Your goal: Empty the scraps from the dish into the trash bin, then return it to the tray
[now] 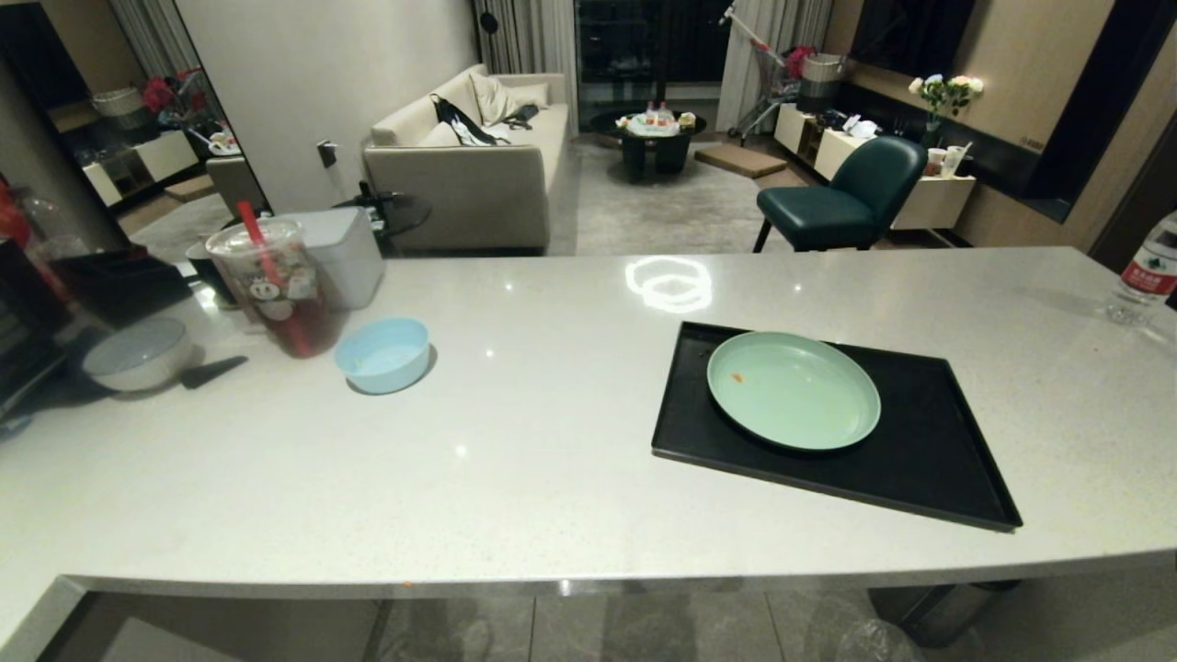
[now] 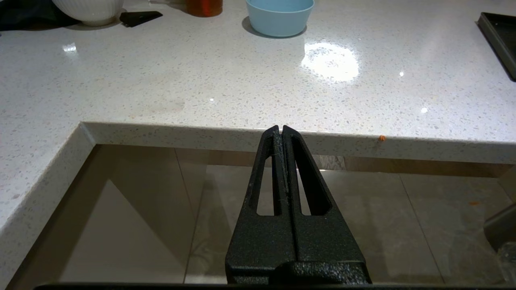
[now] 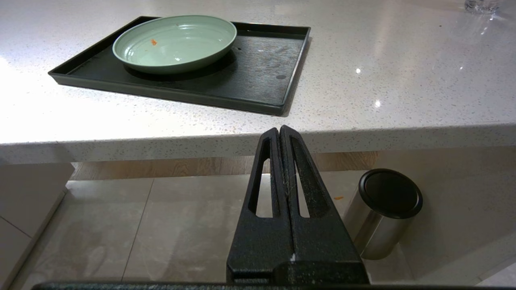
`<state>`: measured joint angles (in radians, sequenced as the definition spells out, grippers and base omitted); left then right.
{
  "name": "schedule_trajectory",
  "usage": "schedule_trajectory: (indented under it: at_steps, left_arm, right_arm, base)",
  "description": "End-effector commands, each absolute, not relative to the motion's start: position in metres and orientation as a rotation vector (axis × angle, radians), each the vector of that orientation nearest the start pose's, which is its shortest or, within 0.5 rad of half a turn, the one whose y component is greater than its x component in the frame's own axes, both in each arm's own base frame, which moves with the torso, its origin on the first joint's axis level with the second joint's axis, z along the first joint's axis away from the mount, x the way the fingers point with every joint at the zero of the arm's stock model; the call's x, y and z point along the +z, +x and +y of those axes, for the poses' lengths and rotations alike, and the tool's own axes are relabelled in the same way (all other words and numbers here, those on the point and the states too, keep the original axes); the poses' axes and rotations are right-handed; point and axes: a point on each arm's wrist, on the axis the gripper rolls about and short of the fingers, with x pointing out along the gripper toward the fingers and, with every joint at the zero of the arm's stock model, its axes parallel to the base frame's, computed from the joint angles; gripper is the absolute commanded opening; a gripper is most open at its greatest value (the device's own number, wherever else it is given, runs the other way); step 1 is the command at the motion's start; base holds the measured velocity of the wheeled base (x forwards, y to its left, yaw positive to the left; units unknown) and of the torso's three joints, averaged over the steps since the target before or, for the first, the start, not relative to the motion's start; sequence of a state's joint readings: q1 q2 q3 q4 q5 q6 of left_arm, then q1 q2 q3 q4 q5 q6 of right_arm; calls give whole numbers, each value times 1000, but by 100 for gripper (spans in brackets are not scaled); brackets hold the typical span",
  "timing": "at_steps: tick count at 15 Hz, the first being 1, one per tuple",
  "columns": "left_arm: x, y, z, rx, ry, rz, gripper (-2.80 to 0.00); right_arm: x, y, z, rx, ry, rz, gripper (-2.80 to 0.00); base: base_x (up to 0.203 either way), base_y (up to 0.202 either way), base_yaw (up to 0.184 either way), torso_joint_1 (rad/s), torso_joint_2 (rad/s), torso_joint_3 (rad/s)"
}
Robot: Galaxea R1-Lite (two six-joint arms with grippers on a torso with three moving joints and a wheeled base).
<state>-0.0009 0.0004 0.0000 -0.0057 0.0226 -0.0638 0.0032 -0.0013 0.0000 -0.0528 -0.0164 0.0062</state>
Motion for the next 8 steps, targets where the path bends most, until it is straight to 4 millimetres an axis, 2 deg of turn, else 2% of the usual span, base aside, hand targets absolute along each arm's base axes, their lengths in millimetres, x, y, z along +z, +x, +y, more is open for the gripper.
schedule_trajectory:
  at_steps: [1, 8]
  left_arm:
    - [76, -23, 1, 21, -64, -5, -280]
    - [76, -23, 1, 22, -64, -5, -280]
  right_arm:
    - [81, -23, 0, -12, 7, -54, -280]
    - [81, -23, 0, -11, 10, -54, -280]
  base:
    - [0, 0, 0, 0, 0, 0]
    - [0, 0, 0, 0, 0, 0]
